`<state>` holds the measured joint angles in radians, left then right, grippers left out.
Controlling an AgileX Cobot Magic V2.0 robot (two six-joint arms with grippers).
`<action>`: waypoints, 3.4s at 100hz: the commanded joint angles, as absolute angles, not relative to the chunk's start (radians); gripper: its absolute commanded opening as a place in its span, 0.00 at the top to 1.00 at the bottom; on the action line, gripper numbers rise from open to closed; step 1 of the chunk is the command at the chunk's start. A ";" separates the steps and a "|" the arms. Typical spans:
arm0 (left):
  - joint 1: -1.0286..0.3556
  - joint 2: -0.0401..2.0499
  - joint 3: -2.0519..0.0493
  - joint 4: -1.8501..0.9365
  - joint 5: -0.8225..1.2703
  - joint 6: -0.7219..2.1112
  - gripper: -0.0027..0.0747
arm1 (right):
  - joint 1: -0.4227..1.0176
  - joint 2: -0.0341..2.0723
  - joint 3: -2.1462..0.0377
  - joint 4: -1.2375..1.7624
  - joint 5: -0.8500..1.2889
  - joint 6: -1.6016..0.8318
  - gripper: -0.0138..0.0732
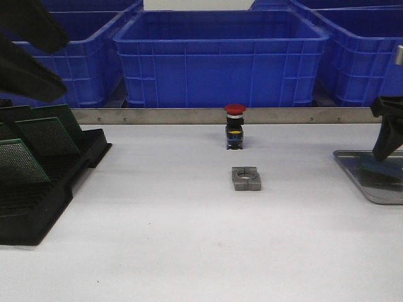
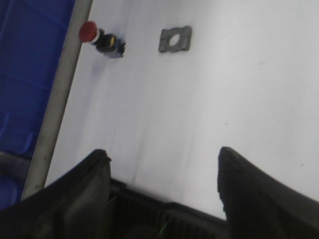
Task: Place circuit board on tray
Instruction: 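Carry the board with right gripper onto the steel tray and release, then grasp a second green board from the rack with left gripper, lift, then take the second board from left gripper with right gripper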
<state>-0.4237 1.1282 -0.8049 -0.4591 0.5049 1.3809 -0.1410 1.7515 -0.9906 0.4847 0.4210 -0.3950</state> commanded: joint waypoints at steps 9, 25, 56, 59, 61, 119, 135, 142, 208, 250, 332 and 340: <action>-0.275 1.117 -0.834 -0.413 0.486 1.351 0.39 | -0.201 1.681 -1.019 0.484 0.445 -0.406 0.25; -0.173 1.184 -0.834 -0.365 0.519 1.354 0.39 | -0.212 1.653 -1.019 0.484 0.442 -0.406 0.26; -0.155 1.361 -0.834 -0.332 0.500 1.386 0.39 | -0.212 1.639 -1.019 0.485 0.436 -0.406 0.26; -0.155 1.378 -0.834 -0.332 0.494 1.393 0.39 | -0.212 1.639 -1.019 0.485 0.434 -0.406 0.26; -0.155 1.388 -0.834 -0.332 0.487 1.393 0.39 | -0.212 1.639 -1.019 0.485 0.434 -0.406 0.26; -0.155 1.477 -0.834 -0.329 0.426 1.397 0.99 | -0.212 1.639 -1.019 0.485 0.427 -0.406 0.26; -0.155 1.445 -0.834 -0.325 0.431 1.397 0.99 | -0.212 1.633 -1.019 0.484 0.398 -0.406 0.26; -0.155 1.411 -0.834 -0.320 0.444 1.397 0.99 | -0.212 1.617 -1.019 0.484 0.406 -0.406 0.26; -0.330 1.146 -0.834 -0.612 0.566 1.398 0.99 | 0.140 1.343 -1.019 0.472 0.461 -0.667 0.26; -0.414 1.161 -0.834 -0.775 0.572 1.400 0.99 | 0.604 1.375 -1.019 0.534 0.450 -0.969 0.26; -0.492 1.196 -0.836 -0.816 0.585 1.422 0.88 | 0.786 1.465 -1.019 0.647 0.271 -1.094 0.92; -0.492 1.196 -0.836 -0.816 0.578 1.422 0.68 | 0.786 1.465 -1.019 0.647 0.267 -1.094 0.92</action>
<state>-0.4863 1.2128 -0.8063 -0.7561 0.6132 1.4483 0.7859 1.4993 -0.9892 0.6059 0.3368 -1.1115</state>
